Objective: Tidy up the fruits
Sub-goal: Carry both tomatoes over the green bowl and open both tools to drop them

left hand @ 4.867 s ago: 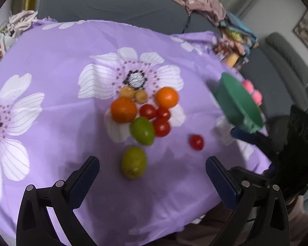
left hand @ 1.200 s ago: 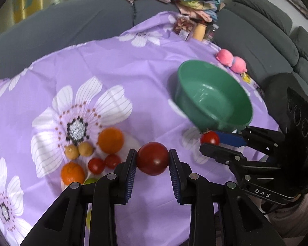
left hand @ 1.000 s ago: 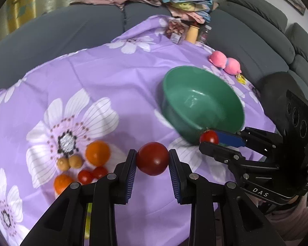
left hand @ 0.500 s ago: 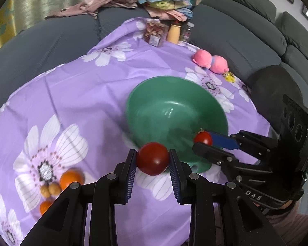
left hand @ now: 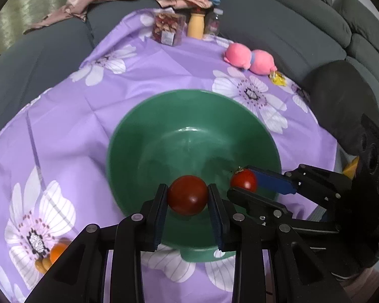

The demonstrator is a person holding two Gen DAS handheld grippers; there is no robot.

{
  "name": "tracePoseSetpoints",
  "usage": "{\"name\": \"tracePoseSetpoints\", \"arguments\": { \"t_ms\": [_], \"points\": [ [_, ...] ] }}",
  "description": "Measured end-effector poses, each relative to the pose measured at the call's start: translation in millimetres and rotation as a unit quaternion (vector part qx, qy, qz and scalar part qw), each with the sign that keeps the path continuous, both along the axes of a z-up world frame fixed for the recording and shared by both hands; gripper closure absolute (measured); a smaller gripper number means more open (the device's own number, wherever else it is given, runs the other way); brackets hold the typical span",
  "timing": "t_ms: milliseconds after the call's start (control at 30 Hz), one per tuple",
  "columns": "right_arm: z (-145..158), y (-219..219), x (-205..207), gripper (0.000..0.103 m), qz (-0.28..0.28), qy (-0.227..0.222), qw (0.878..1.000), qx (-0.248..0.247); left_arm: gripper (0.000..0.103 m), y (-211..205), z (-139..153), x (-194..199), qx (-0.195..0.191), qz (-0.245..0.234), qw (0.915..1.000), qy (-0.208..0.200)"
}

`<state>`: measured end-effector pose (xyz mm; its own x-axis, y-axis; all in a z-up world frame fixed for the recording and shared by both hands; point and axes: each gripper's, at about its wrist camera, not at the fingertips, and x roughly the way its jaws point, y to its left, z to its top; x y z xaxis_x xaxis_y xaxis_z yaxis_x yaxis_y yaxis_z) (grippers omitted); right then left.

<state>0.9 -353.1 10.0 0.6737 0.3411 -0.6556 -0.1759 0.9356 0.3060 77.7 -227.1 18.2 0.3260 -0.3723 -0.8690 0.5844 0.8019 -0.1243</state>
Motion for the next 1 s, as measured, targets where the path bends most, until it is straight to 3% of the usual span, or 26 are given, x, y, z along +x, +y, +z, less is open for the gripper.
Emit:
{"name": "tracePoseSetpoints", "arguments": {
  "t_ms": [300, 433, 733, 1000],
  "points": [
    [0, -9, 2, 0.070, -0.017, 0.006, 1.000, 0.002, 0.071, 12, 4, 4, -0.013, 0.012, 0.9998, 0.003],
    [7, -14, -3, 0.062, -0.029, -0.003, 1.000, 0.006, 0.046, 42, 18, 1, -0.022, 0.040, 0.9989, -0.009],
    [24, 8, -12, 0.059, -0.003, -0.020, 1.000, 0.000, 0.046, 162, 38, -18, -0.019, 0.176, 0.9835, -0.039],
    [33, 47, -15, 0.057, 0.047, -0.024, 0.999, -0.007, 0.046, 213, 18, -47, -0.020, 0.224, 0.9742, -0.018]
  ]
}}
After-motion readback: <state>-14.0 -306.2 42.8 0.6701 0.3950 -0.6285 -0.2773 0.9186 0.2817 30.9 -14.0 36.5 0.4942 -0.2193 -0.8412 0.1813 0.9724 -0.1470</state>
